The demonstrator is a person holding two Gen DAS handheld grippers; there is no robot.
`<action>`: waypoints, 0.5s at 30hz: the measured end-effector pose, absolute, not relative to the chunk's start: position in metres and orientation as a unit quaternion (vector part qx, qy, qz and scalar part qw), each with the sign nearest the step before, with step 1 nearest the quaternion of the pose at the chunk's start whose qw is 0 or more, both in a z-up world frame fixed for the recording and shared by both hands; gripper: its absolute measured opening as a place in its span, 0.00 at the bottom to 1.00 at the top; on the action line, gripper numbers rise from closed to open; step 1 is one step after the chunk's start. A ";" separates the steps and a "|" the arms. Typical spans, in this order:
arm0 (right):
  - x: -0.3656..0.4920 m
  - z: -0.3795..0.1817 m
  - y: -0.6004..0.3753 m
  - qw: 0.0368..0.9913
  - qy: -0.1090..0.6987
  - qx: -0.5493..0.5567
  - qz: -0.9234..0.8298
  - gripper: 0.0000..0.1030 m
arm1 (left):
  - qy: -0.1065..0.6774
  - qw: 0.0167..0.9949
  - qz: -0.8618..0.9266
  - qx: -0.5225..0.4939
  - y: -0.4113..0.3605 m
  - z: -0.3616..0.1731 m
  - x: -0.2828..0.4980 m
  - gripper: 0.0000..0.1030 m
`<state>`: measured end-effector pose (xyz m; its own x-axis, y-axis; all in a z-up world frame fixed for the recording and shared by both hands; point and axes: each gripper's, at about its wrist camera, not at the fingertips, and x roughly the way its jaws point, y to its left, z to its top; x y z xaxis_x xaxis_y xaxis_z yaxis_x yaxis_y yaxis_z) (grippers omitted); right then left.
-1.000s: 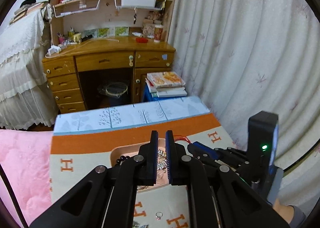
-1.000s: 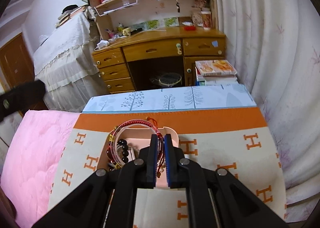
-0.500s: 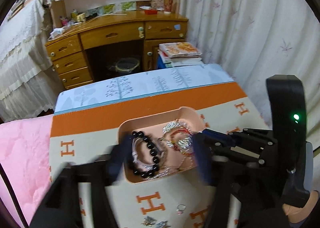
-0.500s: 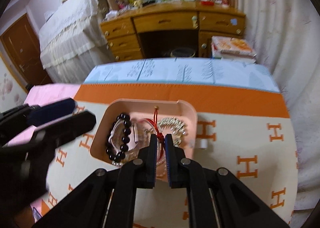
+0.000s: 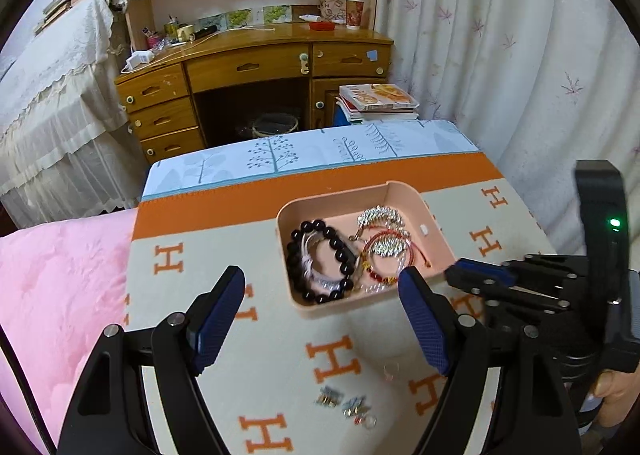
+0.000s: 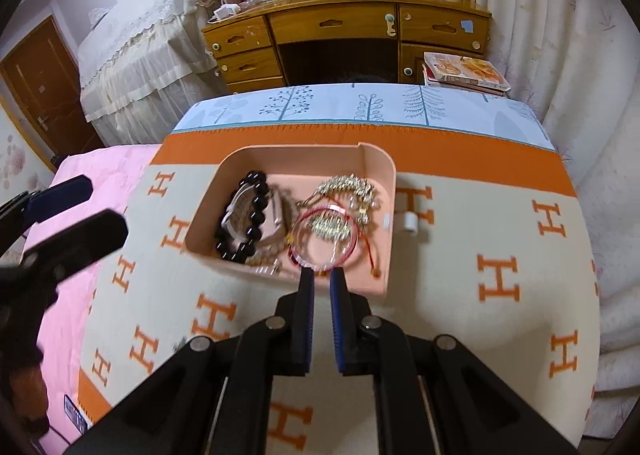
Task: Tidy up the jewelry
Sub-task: 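Withdraw both tools and move the right tool toward the pearl safety pin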
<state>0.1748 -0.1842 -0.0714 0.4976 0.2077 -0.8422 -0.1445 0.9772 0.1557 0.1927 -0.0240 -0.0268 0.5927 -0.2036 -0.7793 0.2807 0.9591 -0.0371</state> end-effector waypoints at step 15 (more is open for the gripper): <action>0.078 -0.046 -0.163 0.879 0.455 -0.001 0.142 0.08 | 0.415 0.898 -0.140 0.038 0.023 -0.008 0.109 0.75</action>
<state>0.0782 -0.1630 -0.0459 0.5459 0.2496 -0.7998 -0.2513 0.9594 0.1279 0.1086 0.0234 -0.0076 0.6163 -0.2195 -0.7563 0.2819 0.9582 -0.0484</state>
